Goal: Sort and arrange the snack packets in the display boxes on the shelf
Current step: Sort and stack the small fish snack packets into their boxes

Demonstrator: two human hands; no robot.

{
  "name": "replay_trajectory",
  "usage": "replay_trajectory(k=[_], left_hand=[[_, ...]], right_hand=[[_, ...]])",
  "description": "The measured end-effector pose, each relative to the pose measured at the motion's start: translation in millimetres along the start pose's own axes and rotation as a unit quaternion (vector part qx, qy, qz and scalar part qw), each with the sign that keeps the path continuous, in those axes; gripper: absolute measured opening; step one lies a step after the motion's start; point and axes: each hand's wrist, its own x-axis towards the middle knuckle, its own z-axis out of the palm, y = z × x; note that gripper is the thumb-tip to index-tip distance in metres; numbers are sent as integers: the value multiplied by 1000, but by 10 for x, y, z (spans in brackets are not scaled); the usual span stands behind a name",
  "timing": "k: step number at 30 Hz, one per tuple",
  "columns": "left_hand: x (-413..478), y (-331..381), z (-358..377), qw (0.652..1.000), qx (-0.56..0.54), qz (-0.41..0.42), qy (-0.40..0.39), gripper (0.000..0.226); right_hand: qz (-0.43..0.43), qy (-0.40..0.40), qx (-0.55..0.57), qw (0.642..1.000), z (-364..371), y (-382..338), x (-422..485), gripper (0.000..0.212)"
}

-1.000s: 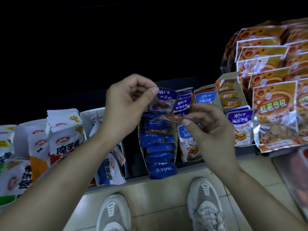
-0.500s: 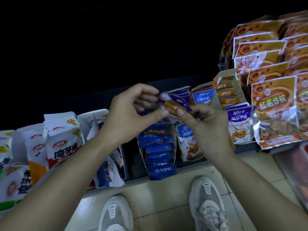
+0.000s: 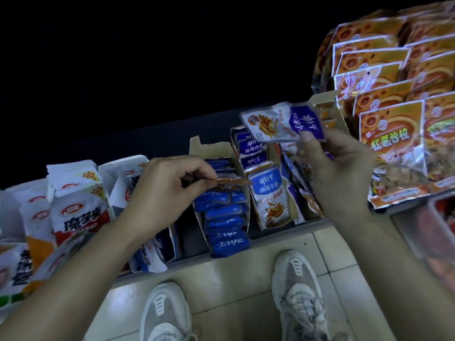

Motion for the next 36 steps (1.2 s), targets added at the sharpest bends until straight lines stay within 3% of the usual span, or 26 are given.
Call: replay_trajectory(k=[3, 11, 14, 18, 22, 24, 26, 30, 33, 36], left_hand=[[-53, -19, -22, 1000, -9, -17, 9, 11], [-78, -37, -30, 999, -14, -36, 16, 11], [-90, -31, -33, 999, -9, -37, 18, 13], [-104, -38, -39, 999, -6, -37, 17, 17], [-125, 1, -45, 999, -25, -39, 12, 20], [-122, 12, -45, 998, -39, -38, 11, 23], [-114, 21, -51, 999, -40, -32, 5, 27], [-74, -8, -72, 998, -50, -28, -17, 33], [92, -139, -82, 993, 102, 0, 60, 28], [260, -249, -57, 966, 254, 24, 31, 28]], right_hand=[[-75, -55, -127, 988, -119, -19, 61, 13], [-194, -140, -319, 917, -126, 67, 230, 12], [-203, -173, -355, 896, 63, 196, 221, 13], [-138, -208, -401, 881, 189, 312, 240, 25], [-141, -150, -319, 925, 121, 151, 151, 47], [-133, -200, -241, 940, 120, 28, -1, 51], [-103, -285, -192, 934, 203, -2, -158, 57], [-121, -308, -166, 929, 357, 99, -289, 34], [-122, -306, -165, 930, 344, 160, -315, 33], [-117, -306, -159, 931, 322, 208, -365, 36]])
